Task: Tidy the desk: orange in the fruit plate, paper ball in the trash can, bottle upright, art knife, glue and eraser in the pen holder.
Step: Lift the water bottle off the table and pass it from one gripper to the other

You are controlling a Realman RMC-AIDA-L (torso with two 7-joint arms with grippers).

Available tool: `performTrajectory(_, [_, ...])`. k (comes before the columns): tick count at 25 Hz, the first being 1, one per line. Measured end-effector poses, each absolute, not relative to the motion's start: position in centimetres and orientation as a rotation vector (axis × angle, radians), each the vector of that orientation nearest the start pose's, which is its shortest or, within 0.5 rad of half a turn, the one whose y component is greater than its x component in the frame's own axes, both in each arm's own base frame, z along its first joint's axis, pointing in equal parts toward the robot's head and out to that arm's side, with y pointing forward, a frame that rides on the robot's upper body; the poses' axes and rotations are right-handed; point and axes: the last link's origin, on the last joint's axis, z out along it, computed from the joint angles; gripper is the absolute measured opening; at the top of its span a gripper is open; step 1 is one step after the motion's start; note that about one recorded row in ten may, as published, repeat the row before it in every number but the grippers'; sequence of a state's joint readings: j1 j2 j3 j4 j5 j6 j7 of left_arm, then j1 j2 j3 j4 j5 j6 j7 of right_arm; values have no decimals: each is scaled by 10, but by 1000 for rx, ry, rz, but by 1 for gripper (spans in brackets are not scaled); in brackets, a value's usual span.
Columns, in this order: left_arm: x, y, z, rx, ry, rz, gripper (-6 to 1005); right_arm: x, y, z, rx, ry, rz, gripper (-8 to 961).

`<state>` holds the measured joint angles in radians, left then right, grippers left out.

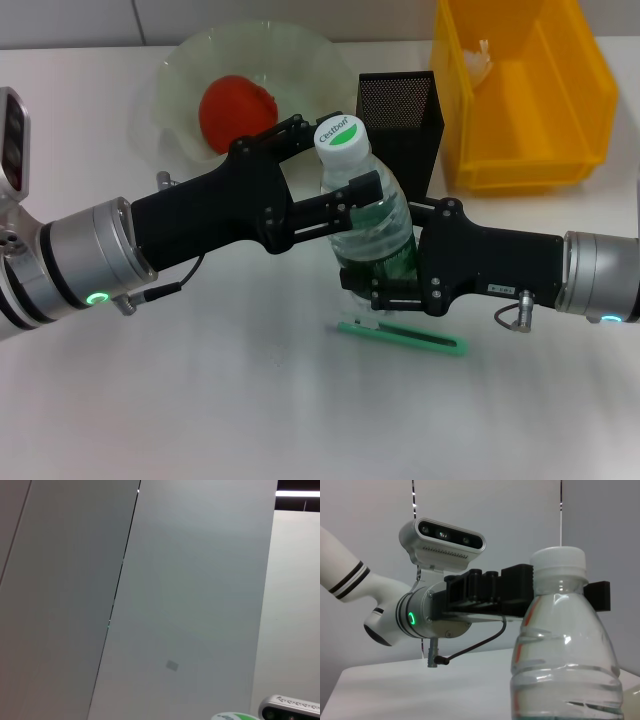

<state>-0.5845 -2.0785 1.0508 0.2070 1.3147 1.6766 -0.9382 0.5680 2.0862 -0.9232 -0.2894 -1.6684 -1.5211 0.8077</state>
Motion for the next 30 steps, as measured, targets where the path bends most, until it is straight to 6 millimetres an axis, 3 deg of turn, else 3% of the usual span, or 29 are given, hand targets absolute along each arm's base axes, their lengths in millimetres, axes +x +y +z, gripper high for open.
performTrajectory(28, [-211,303,-45,-2581,-383,-1361,730,240,303,-64,-2742,160,926,761])
performTrajectory(30, [-211,304,-45,-2583,-387,-1361,600,240,303,-64,-2743,159,926,761])
